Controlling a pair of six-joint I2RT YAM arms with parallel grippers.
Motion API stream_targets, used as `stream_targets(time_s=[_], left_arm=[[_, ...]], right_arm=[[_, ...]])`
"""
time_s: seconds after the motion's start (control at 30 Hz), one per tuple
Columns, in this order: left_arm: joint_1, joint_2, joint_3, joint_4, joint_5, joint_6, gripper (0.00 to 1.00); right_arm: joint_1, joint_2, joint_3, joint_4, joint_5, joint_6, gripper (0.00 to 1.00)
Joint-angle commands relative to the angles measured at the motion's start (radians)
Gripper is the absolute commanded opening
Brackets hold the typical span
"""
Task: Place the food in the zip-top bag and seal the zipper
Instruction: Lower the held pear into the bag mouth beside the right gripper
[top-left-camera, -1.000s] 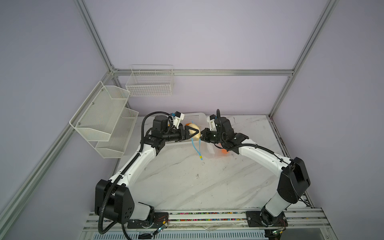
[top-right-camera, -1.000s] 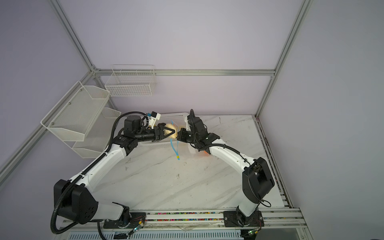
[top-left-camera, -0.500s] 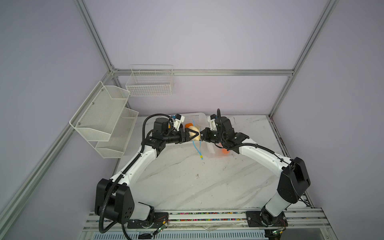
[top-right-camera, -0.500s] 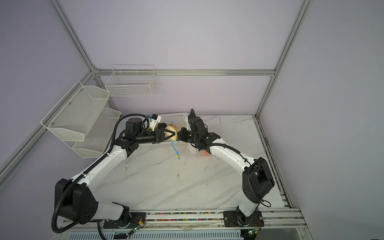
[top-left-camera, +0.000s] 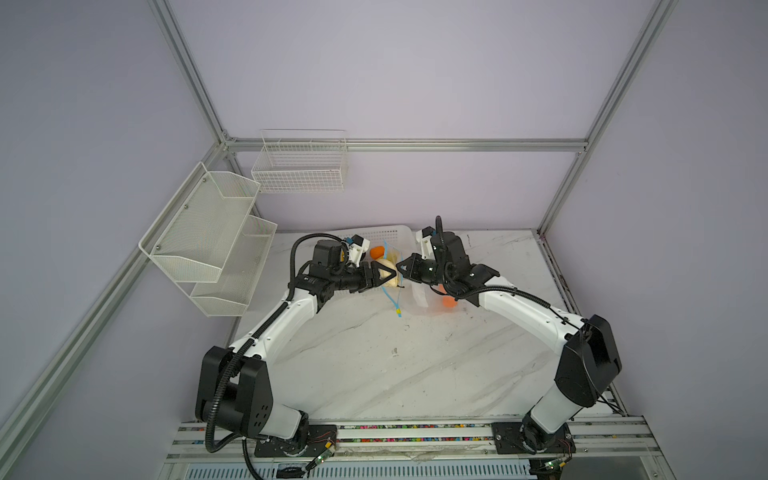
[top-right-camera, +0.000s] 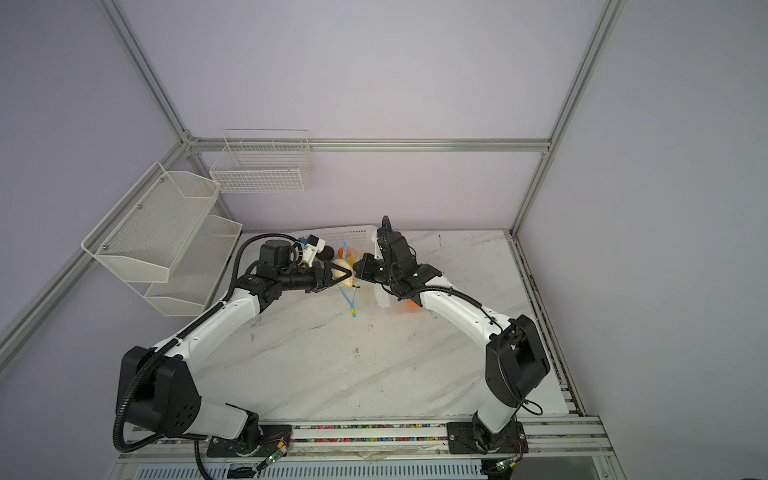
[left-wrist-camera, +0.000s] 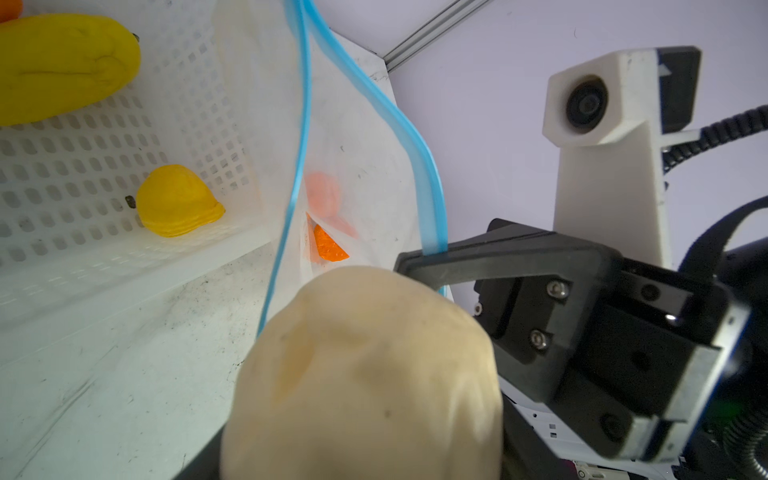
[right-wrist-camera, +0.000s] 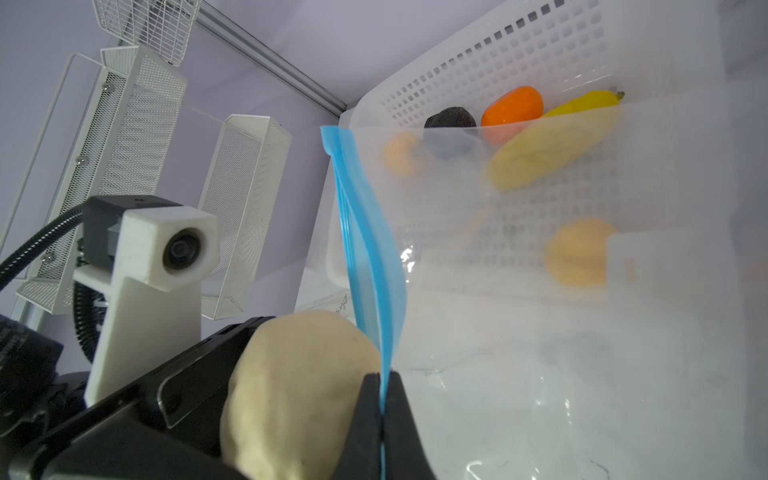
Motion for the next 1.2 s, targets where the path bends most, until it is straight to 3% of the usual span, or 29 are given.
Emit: stream_targets(time_s=[0.0, 0.67, 1.17], left_arm=[[-0.005, -0.007, -0.018, -0.024, -0.029, 0.046, 0.41], [-0.02, 0.006, 0.059, -0.18, -0.184, 0.082, 0.39], [-0.027, -0.07, 0.082, -0.154, -0.251, -0.05, 0.36]], right_arm=[[0.009, -0.049, 0.03, 0.028, -0.024, 0.013, 0.0], [0.01, -0.049, 0.013, 0.043, -0.043, 0.018, 0.0], [0.011, -0.048, -0.016, 0.065, -0.05, 0.022, 0.0]])
